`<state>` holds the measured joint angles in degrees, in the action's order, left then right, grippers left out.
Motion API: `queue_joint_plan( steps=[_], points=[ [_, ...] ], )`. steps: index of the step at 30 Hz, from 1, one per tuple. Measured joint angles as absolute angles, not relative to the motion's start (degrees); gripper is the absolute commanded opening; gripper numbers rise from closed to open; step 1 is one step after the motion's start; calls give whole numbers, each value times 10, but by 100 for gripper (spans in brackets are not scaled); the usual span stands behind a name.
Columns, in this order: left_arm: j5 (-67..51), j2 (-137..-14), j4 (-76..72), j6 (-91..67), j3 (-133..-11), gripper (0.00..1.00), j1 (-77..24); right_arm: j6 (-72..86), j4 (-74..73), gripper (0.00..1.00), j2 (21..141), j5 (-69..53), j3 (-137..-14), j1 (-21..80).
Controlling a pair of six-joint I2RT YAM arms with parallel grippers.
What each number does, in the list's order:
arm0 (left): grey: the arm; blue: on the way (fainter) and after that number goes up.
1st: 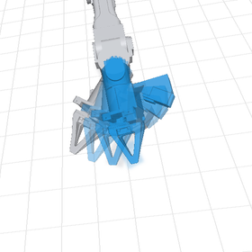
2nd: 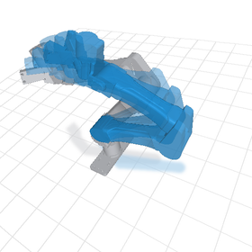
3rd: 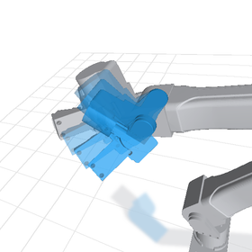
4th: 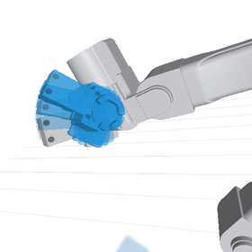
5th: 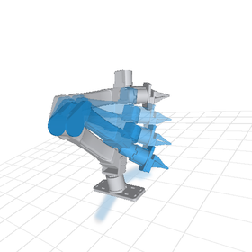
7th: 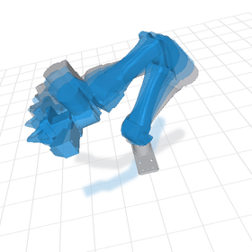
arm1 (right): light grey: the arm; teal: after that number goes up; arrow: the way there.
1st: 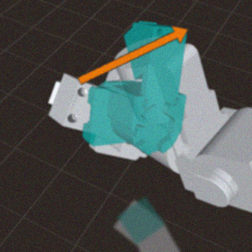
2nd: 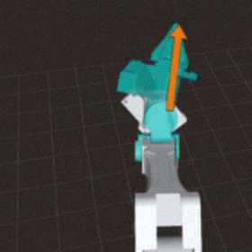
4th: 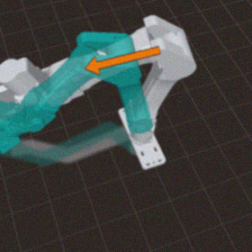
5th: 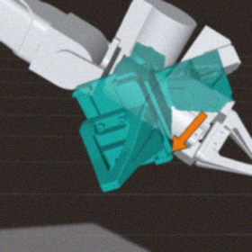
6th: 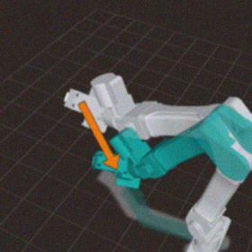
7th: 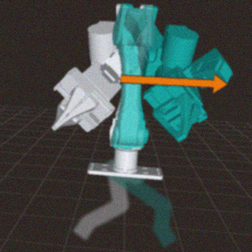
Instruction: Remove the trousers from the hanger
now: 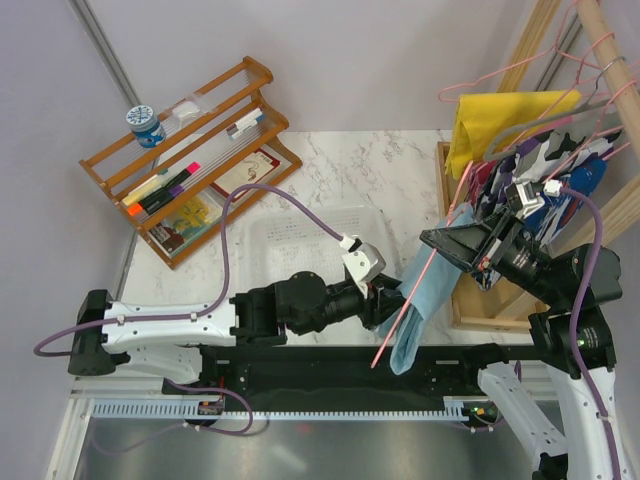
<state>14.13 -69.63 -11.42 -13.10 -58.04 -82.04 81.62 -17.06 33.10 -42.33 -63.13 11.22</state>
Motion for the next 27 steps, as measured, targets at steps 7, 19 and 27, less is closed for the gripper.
queue_joint_plan(
  steps=[7,19,27],
  points=[
    [157,-704,-99,-119,-602,2,-821,813,-172,0,329,-415,-631,110],
    [195,-655,-77,-106,-595,2,-822,792,-202,0,283,-394,-627,110],
    [225,-645,-46,-51,-632,2,-822,791,-206,0,252,-391,-598,110]
  ],
)
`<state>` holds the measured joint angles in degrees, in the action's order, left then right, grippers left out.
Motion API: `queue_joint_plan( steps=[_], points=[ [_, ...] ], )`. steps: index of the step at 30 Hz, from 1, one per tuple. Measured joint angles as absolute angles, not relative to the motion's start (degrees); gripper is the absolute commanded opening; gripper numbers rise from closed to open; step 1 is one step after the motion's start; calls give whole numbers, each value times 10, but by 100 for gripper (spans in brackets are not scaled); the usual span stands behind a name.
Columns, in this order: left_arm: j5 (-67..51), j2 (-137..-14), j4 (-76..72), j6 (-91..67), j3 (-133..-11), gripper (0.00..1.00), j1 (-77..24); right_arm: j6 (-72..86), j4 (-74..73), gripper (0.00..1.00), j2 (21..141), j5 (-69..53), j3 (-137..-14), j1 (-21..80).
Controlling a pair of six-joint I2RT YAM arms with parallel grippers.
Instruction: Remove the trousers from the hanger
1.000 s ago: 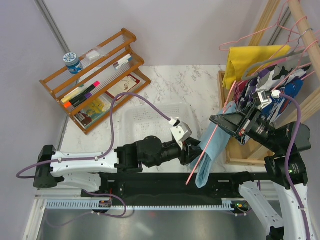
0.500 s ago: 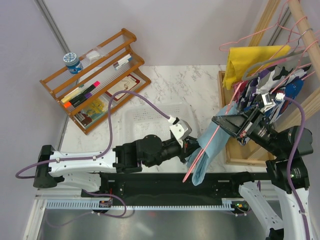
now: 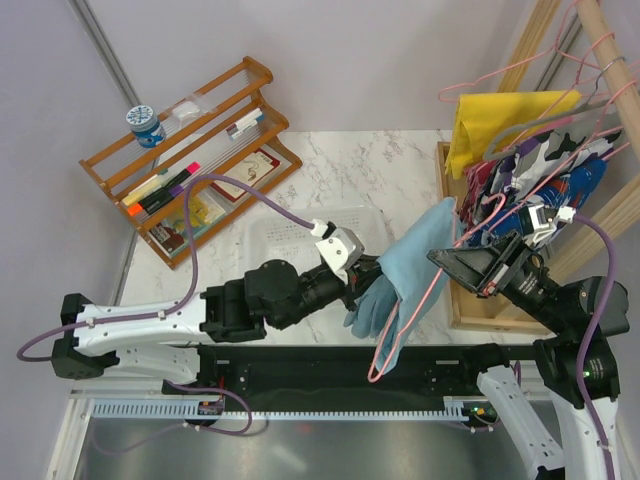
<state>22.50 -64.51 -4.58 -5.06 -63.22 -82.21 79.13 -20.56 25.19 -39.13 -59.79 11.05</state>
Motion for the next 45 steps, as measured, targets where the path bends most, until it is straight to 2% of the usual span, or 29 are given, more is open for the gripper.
queue_joint_plan(
  steps=[16,26,45],
  points=[
    [274,-670,-32,92,-798,2,-818,777,-204,0,224,-407,-558,112],
    [302,-695,-73,180,-848,2,-818,763,-209,0,216,-404,-545,112],
    [275,-696,-121,170,-936,2,-817,722,-315,0,211,-355,-510,112]
  ],
)
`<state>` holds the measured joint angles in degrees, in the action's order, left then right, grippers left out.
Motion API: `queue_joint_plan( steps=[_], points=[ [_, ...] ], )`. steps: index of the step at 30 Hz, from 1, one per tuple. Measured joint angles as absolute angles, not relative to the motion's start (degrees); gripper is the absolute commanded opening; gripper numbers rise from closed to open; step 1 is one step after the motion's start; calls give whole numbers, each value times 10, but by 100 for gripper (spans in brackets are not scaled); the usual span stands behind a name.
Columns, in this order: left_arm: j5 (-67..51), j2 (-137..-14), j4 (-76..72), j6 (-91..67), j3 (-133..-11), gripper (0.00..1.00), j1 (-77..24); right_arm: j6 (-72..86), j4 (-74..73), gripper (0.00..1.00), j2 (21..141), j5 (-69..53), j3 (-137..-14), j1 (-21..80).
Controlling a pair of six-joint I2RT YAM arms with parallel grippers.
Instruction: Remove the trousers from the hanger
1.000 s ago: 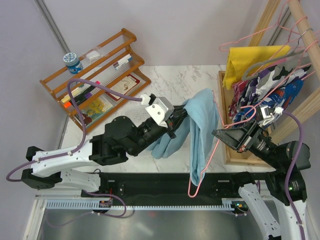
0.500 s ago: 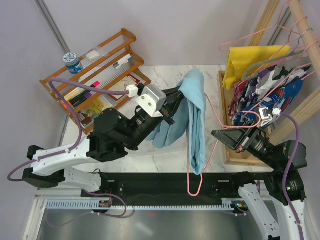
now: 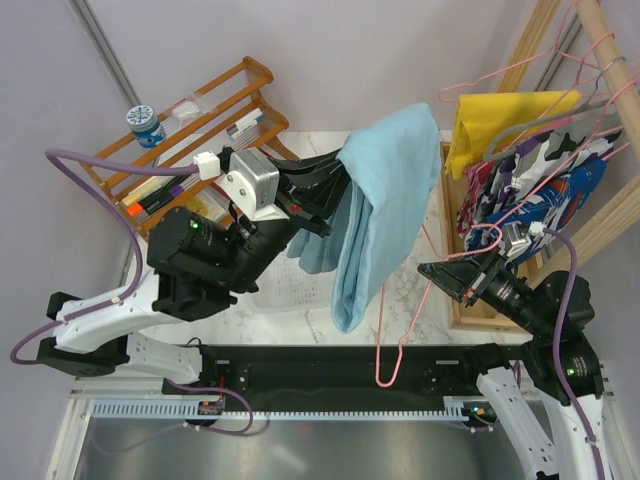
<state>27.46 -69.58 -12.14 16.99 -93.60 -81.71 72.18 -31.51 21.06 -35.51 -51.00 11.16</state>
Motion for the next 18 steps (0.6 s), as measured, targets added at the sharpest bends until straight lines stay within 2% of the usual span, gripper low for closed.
queue_joint_plan(
  steps=[10,18],
  points=[
    [301,-672,-67,244,-939,2,-817,616,-405,0,237,-357,-575,112],
    [408,-570,-47,313,-790,2,-781,531,-461,0,241,-371,-641,112]
  ],
)
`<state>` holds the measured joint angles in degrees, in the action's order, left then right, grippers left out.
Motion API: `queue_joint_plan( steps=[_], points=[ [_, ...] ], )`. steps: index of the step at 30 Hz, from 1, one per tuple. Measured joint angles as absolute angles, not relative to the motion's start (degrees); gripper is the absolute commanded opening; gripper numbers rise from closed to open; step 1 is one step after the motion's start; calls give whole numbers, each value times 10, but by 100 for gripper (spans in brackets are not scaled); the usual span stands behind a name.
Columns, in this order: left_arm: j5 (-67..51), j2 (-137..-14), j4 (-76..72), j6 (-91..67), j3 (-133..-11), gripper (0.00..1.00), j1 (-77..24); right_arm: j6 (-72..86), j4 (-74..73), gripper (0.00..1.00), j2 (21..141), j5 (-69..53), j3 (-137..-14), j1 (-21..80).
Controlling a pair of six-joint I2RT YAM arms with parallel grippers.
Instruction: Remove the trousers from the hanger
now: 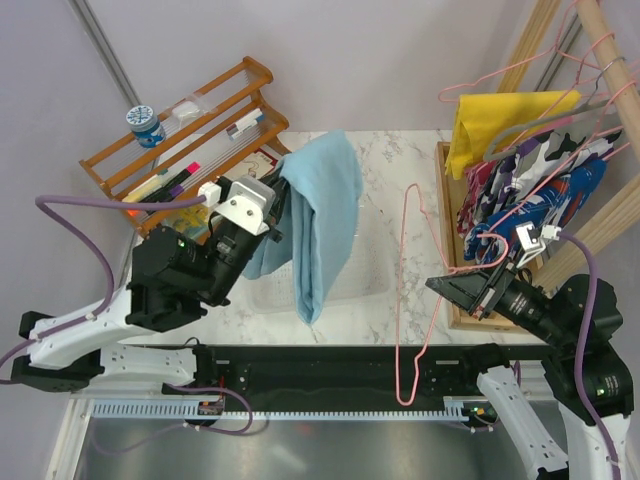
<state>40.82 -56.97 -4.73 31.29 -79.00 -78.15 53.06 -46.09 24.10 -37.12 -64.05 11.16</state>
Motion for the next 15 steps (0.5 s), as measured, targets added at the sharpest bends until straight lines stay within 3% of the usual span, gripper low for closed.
queue_joint_plan(
  steps=[10,15],
  points=[
    [430,-516,57,269,-681,2,-548,500,-483,0,255,-388,-650,112],
    [418,-539,98,242,-646,2,-518,492,-485,0,256,-393,-652,112]
  ],
)
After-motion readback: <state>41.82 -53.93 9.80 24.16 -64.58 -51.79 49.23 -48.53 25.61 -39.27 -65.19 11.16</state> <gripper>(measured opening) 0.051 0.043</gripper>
